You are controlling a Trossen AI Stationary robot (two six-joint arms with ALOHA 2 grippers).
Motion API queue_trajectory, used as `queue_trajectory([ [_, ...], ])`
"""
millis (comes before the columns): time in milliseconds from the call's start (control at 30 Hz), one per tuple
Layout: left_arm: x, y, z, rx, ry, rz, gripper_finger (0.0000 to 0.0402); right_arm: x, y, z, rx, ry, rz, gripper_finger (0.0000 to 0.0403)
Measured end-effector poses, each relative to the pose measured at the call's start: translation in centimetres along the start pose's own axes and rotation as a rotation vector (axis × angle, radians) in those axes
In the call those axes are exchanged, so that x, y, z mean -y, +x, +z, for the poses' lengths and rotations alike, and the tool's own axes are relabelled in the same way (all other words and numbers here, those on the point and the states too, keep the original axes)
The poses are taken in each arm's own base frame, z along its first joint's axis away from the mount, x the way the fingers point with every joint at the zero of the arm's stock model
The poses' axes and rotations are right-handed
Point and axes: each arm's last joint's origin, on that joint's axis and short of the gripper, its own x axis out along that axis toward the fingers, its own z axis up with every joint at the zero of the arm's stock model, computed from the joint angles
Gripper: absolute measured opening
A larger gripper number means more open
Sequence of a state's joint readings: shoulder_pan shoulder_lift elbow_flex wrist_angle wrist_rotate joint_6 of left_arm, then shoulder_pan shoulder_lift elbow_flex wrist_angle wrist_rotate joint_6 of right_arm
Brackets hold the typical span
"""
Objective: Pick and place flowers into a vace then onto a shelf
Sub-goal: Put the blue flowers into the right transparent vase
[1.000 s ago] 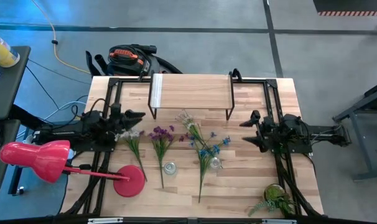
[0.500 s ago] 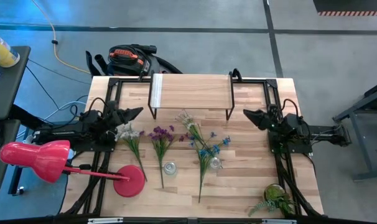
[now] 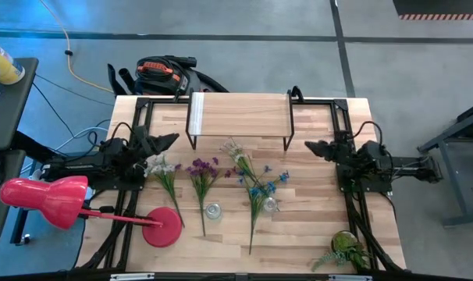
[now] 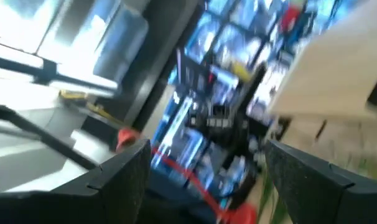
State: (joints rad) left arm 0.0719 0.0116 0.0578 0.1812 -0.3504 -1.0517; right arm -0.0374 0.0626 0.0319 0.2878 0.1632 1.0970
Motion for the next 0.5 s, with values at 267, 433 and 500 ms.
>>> queue_trajectory([
  [267,-0.2,0.0,-0.1,-0.024,0.069,0.014,0.0390,0.7,1.6,-2.8,-0.320,0.084,-0.212,0.0305],
  [433,-0.3,0.0,-0.3,-0.045,0.075,0.021,0.0390,-1.1,3.4,-4.4,-0.586,-0.008,-0.427,0.0305],
  [500,-0.4,0.0,-0.3,-0.050,0.077,0.028,0.0390,-1.7,3.6,-4.9,-0.703,-0.080,-0.564,0.0305],
])
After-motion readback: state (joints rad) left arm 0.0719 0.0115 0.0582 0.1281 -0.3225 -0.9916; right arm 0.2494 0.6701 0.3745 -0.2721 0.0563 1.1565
